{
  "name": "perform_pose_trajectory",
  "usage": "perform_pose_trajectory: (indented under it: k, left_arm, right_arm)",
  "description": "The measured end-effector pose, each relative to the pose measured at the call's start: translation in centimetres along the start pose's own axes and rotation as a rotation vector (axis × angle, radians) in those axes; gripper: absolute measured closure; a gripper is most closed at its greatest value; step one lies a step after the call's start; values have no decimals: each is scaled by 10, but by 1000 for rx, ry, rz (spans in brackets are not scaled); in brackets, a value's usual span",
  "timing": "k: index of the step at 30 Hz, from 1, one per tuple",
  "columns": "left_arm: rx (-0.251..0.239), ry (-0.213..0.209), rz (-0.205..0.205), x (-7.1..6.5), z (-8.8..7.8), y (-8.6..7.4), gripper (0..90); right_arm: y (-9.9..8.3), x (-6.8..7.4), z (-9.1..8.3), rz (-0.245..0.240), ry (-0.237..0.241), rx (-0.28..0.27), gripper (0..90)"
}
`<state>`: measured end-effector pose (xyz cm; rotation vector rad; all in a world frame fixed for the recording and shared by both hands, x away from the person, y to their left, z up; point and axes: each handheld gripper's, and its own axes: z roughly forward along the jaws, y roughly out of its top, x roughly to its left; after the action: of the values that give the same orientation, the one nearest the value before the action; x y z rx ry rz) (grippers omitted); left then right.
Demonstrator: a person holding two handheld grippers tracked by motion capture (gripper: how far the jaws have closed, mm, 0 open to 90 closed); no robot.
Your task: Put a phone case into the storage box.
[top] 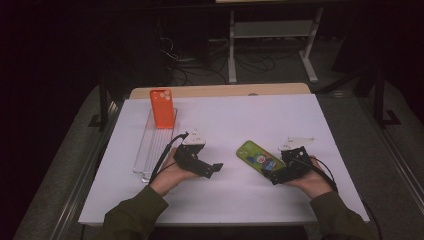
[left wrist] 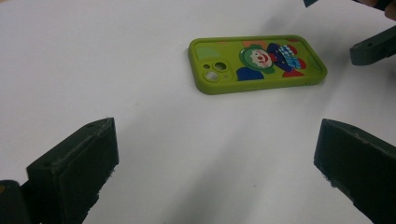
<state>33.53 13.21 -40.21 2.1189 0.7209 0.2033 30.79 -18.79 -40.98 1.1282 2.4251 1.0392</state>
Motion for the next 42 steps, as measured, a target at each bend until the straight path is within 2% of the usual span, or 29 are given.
perform_pose_trajectory:
  k: [6, 9, 13, 16, 22, 28, 35, 42]
  left_arm:
    - [-2, 0, -2, 0, -1, 0, 0]
    - [-3, 2, -5, 1, -1, 0, 0]
    - [-6, 3, -6, 1, -1, 0, 0]
    - [-4, 1, -6, 1, -1, 0, 0]
    - [-9, 2, -7, 1, -1, 1, 0]
    - [-9, 4, -8, 1, -1, 0, 0]
    - [-7, 5, -5, 1, -1, 1, 0]
    - [-5, -1, -3, 2, -1, 0, 0]
  right_arm:
    - [13, -5, 6, 4, 6, 16, 0]
    - [21, -7, 9, -11, 11, 18, 0]
    - [29, -10, 14, -6, 20, 37, 0]
    - [36, -12, 18, -25, 24, 44, 0]
    - [48, -16, 26, -26, 32, 66, 0]
    - [46, -18, 34, -18, 31, 109, 0]
    - [41, -14, 40, -29, 30, 208, 0]
    - [36, -14, 44, -34, 24, 263, 6]
